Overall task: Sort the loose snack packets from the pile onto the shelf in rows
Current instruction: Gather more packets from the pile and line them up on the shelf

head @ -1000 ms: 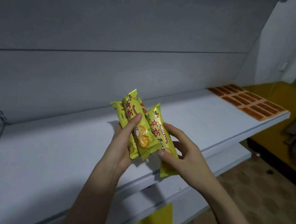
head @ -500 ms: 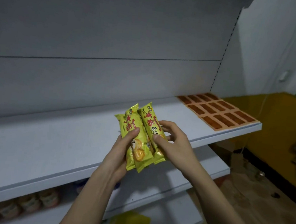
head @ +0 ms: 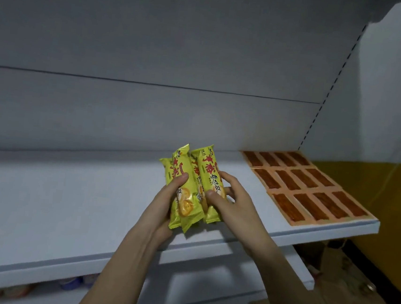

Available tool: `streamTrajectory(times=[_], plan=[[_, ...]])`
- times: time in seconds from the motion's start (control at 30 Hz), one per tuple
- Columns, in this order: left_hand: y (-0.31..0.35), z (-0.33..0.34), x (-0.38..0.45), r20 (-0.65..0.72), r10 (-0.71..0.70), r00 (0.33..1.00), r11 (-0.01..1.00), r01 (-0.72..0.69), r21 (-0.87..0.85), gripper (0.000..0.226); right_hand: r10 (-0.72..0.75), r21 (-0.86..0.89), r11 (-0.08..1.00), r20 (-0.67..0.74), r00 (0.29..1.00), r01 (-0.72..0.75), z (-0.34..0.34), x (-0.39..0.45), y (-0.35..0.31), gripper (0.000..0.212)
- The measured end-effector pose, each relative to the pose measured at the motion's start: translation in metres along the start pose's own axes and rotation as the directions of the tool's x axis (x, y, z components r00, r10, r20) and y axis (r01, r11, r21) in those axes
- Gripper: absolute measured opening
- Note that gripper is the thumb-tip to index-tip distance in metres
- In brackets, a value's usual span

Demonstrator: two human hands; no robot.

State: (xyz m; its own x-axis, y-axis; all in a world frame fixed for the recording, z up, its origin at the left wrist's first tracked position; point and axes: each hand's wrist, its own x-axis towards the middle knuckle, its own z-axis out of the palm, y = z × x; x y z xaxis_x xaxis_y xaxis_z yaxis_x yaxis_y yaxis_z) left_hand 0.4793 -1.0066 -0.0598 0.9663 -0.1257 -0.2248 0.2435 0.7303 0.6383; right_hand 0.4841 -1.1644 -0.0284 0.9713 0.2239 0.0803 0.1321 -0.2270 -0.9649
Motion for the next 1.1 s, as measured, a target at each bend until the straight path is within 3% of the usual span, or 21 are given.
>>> streamTrajectory(times=[0.13, 0.27, 0.37, 0.43, 0.57, 0.67, 0.73, 0.8, 1.0, 1.1], plan=[[-0.017, 0.016, 0.051, -0.024, -0.041, 0.999, 0.998, 0.039, -0.054, 0.047, 0.103, -0.015, 0.994, -0.061, 0.993, -0.104, -0.027, 0.041, 0.021, 0.030], [-0.012, 0.030, 0.085, -0.105, -0.038, 0.994, 0.999, 0.040, 0.015, 0.041, 0.154, 0.030, 0.988, -0.176, 0.972, -0.151, -0.053, 0.082, 0.031, 0.019], [0.004, 0.036, 0.109, -0.157, -0.005, 0.988, 0.998, 0.016, 0.067, 0.046, 0.107, -0.143, 0.978, -0.269, 0.957, -0.149, -0.061, 0.117, 0.048, 0.018], [0.014, 0.042, 0.124, -0.185, 0.024, 0.982, 0.996, -0.007, 0.091, 0.050, 0.035, -0.275, 0.954, -0.298, 0.954, -0.122, -0.058, 0.143, 0.061, 0.028], [0.013, 0.042, 0.140, -0.232, 0.081, 0.969, 0.985, -0.043, 0.164, 0.063, -0.113, -0.631, 0.762, -0.353, 0.929, -0.147, -0.045, 0.179, 0.080, 0.045], [0.006, 0.038, 0.145, -0.248, 0.093, 0.964, 0.975, -0.038, 0.218, 0.057, -0.221, -0.713, 0.696, -0.321, 0.921, -0.081, -0.043, 0.181, 0.083, 0.048], [0.007, 0.036, 0.148, -0.242, 0.089, 0.966, 0.974, -0.034, 0.222, 0.055, -0.235, -0.774, 0.633, -0.217, 0.947, -0.020, -0.045, 0.179, 0.091, 0.048], [0.008, 0.037, 0.149, -0.250, 0.082, 0.965, 0.980, -0.033, 0.196, 0.055, -0.221, -0.790, 0.613, -0.154, 0.963, 0.014, -0.050, 0.177, 0.098, 0.045], [0.008, 0.037, 0.150, -0.208, 0.048, 0.977, 0.993, -0.024, 0.117, 0.049, -0.252, -0.740, 0.672, -0.255, 0.933, -0.021, -0.056, 0.183, 0.097, 0.041], [0.008, 0.037, 0.149, -0.201, 0.050, 0.978, 0.995, -0.030, 0.100, 0.053, -0.427, -0.558, 0.802, -0.285, 0.858, 0.213, -0.050, 0.177, 0.087, 0.034]])
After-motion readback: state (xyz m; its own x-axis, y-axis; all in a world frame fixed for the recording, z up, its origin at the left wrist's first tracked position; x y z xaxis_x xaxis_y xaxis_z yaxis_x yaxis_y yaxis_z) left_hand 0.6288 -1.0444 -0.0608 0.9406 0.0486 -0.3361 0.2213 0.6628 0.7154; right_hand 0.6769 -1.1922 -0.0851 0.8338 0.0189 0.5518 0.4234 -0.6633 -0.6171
